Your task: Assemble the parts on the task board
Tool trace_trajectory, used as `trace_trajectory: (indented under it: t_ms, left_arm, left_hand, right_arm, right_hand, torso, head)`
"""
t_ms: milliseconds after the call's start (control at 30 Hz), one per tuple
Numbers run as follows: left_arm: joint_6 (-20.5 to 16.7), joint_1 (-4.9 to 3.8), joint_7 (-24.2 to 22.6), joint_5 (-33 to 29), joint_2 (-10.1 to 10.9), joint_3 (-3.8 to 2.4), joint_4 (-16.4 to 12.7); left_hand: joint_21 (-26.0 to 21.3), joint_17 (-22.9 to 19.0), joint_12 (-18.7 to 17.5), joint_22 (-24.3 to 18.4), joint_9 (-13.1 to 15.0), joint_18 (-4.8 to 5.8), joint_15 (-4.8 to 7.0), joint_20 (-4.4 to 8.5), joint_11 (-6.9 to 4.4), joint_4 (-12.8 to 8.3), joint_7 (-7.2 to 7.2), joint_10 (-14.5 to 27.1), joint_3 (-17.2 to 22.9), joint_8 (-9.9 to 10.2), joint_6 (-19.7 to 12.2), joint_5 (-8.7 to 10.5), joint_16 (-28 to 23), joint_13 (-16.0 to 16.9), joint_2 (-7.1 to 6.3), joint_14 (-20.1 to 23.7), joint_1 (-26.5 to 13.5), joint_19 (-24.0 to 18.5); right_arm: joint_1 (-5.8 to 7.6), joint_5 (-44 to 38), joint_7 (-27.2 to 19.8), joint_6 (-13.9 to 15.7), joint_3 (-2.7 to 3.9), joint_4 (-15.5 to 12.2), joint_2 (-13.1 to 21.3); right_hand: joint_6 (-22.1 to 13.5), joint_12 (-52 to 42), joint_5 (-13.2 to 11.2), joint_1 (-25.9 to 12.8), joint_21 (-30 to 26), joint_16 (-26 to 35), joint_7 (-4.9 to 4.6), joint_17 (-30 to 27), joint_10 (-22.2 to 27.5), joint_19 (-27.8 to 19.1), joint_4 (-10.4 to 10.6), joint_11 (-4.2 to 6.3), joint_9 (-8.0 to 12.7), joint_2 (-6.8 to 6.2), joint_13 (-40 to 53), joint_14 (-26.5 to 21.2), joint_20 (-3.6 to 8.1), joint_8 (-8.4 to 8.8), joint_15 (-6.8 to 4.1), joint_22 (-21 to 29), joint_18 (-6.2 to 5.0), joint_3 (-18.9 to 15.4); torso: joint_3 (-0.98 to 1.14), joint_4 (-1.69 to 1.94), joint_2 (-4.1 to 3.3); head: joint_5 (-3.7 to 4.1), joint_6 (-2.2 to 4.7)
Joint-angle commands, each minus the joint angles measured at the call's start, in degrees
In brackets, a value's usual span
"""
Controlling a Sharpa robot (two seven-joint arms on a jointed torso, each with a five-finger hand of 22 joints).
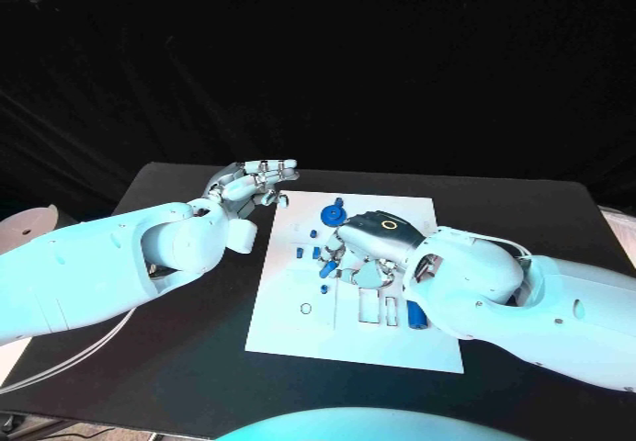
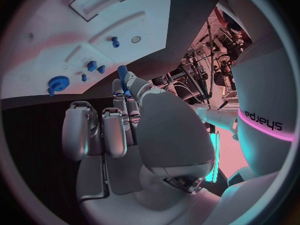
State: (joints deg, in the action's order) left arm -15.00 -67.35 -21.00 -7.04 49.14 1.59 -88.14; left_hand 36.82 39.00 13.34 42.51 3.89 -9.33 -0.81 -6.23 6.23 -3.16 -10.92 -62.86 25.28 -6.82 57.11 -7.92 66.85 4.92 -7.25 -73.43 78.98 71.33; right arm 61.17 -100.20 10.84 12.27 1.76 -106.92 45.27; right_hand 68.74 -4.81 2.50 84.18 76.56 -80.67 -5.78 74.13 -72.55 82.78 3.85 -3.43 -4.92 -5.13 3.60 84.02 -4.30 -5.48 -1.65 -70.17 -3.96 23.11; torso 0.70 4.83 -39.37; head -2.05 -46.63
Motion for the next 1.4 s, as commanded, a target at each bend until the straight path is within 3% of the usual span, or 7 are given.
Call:
trace_trajectory:
  t_ms: [33,267,500,667,867,1400]
  left_arm:
    - [1.1,-0.03,-0.1,-0.1,-0.2,-0.03,-0.1]
    - [1.2,-0.03,0.0,-0.1,-0.3,-0.03,-0.1]
    - [1.2,-0.04,0.2,-0.1,-0.3,-0.04,-0.2]
    - [1.2,-0.05,0.2,-0.1,-0.4,-0.04,-0.3]
    - [1.3,-0.05,0.2,-0.1,-0.4,-0.04,-0.2]
    - [1.3,-0.05,0.3,-0.1,-0.4,-0.04,-0.1]
  left_hand:
    - [-0.1,0.0,0.2,0.1,0.1,-1.10,-0.31,-0.35,0.18,-0.2,-0.02,0.4,0.0,-0.2,-0.4,0.28,0.2,0.0,0.48,0.0,0.1,0.1]
    - [-0.1,0.0,0.2,0.1,0.1,-1.10,-0.31,-0.35,0.18,-0.2,-0.02,0.4,0.0,-0.2,-0.4,0.28,0.2,0.0,0.48,0.0,0.1,0.1]
    - [-0.1,0.0,0.2,0.1,0.1,-1.10,-0.31,-0.35,0.18,-0.2,-0.02,0.4,0.0,-0.2,-0.4,0.28,0.2,0.0,0.48,0.0,0.1,0.1]
    - [-0.1,0.0,0.2,0.1,0.1,-1.10,-0.31,-0.35,0.18,-0.2,-0.02,0.4,0.0,-0.2,-0.4,0.28,0.2,0.0,0.48,0.0,0.1,0.1]
    - [-0.1,0.0,0.2,0.1,0.1,-1.10,-0.31,-0.35,0.18,-0.2,-0.02,0.4,0.0,-0.2,-0.4,0.28,0.2,0.0,0.48,0.0,0.1,0.1]
    - [-0.1,0.0,0.2,0.1,0.1,-1.10,-0.31,-0.35,0.18,-0.2,-0.02,0.4,0.0,-0.2,-0.4,0.28,0.2,0.0,0.48,0.0,0.1,0.1]
  right_arm:
    - [-0.83,-1.0,-1.9,0.2,-0.25,0.8,-1.7]
    - [-3.05,-0.5,-3.3,-1.2,-0.86,3.1,-5.1]
    - [-4.44,-0.4,-3.9,-2.3,-1.32,5.7,-7.1]
    - [-4.77,-0.8,-3.5,-3.2,-1.53,7.2,-7.6]
    - [-4.86,-1.6,-2.6,-4.0,-1.62,7.9,-7.9]
    - [-4.89,-3.3,-0.5,-6.5,-1.66,8.1,-7.9]
  right_hand:
    - [0.2,0.3,0.3,0.8,0.1,-0.2,-0.44,-0.1,-1.0,0.0,0.1,0.82,-1.3,0.87,0.1,3.4,0.11,-0.05,-0.14,0.1,-0.28,0.4]
    - [0.2,0.4,0.3,0.8,0.0,-0.2,-0.52,-0.1,-0.9,0.0,0.0,0.77,-1.3,0.82,0.1,3.4,0.09,0.01,-0.12,0.1,-0.29,0.5]
    - [0.1,0.5,0.4,0.8,0.0,-0.2,-0.59,-0.2,-0.9,0.0,-0.1,0.72,-1.4,0.81,0.1,3.4,0.07,0.07,-0.09,0.1,-0.30,0.6]
    - [0.1,0.6,0.4,0.8,0.0,-0.2,-0.62,-0.1,-0.9,0.0,-0.2,0.70,-1.4,0.77,0.1,3.4,0.06,0.10,-0.07,0.1,-0.30,0.6]
    - [0.1,0.6,0.3,0.7,0.0,-0.2,-0.64,-0.1,-0.9,0.0,-0.2,0.67,-1.4,0.76,0.1,3.4,0.05,0.11,-0.06,0.2,-0.30,0.6]
    - [0.1,0.6,0.4,0.7,-0.1,-0.1,-0.67,-0.3,-0.9,-0.1,-0.2,0.65,-1.4,0.71,0.1,3.3,0.03,0.14,-0.04,0.2,-0.31,0.6]
  torso:
    - [-0.09,-0.06,-0.03]
    - [-0.05,-0.11,-0.04]
    - [0.01,-0.24,-0.13]
    - [-0.02,-0.15,-0.03]
    - [0.09,-0.10,-0.04]
    - [0.02,-0.14,-0.05]
  head:
    - [-0.86,-0.39]
    - [-1.95,-0.84]
    - [-2.33,-0.99]
    - [-2.29,-1.16]
    - [-2.32,-1.28]
    - [-2.27,-1.28]
